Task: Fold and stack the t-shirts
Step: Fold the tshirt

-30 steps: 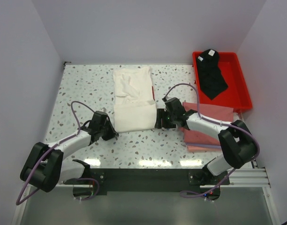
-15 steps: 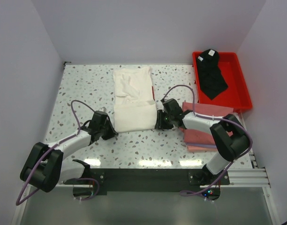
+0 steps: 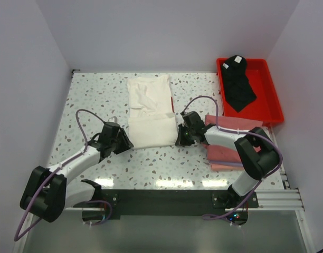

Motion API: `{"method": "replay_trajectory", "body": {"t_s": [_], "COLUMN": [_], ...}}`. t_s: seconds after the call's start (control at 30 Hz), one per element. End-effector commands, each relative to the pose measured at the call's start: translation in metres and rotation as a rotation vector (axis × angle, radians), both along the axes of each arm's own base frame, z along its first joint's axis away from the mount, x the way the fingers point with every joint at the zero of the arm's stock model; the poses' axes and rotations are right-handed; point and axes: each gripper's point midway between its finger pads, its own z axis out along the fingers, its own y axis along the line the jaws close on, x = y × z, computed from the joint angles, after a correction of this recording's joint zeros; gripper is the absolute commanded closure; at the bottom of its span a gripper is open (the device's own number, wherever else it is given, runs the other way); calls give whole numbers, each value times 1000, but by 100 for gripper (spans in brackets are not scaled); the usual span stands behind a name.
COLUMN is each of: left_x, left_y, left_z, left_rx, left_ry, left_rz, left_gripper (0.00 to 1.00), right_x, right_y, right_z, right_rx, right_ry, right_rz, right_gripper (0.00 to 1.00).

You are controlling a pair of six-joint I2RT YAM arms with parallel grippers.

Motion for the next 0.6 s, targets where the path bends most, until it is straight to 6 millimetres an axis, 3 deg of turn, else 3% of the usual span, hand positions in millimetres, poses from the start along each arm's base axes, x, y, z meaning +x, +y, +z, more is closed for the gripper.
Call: {"method": "replay_trajectory", "body": {"t_s": [0.0,0.17,0.27,0.3,0.37,0.57], "left_x": [21,25,21,19,17,-5], "left_y": [-1,-5,-8,-11,-12,-5], "left_z": [14,0,-6,-6,-9,-5], "left_rx": [17,31,14,3,-4,1], "left_ry": [-62,-16,3,6,12,40], "left_rz": [9,-14,-32,-43,-50,-58], "left_gripper": [56,62,76,87,100,100], "right_x": [7,5,5,4,4,-12], "right_y": [6,6,6,6,6,3], "right_z": [3,0,3,3,6,17], "right_rx": [13,14,20,19,26,43], "right_ry": [-17,-7,-14,-13,-17,0], "right_rz": [10,15,16,16,17,54], "right_gripper": [100,100,100,100,100,100]}}
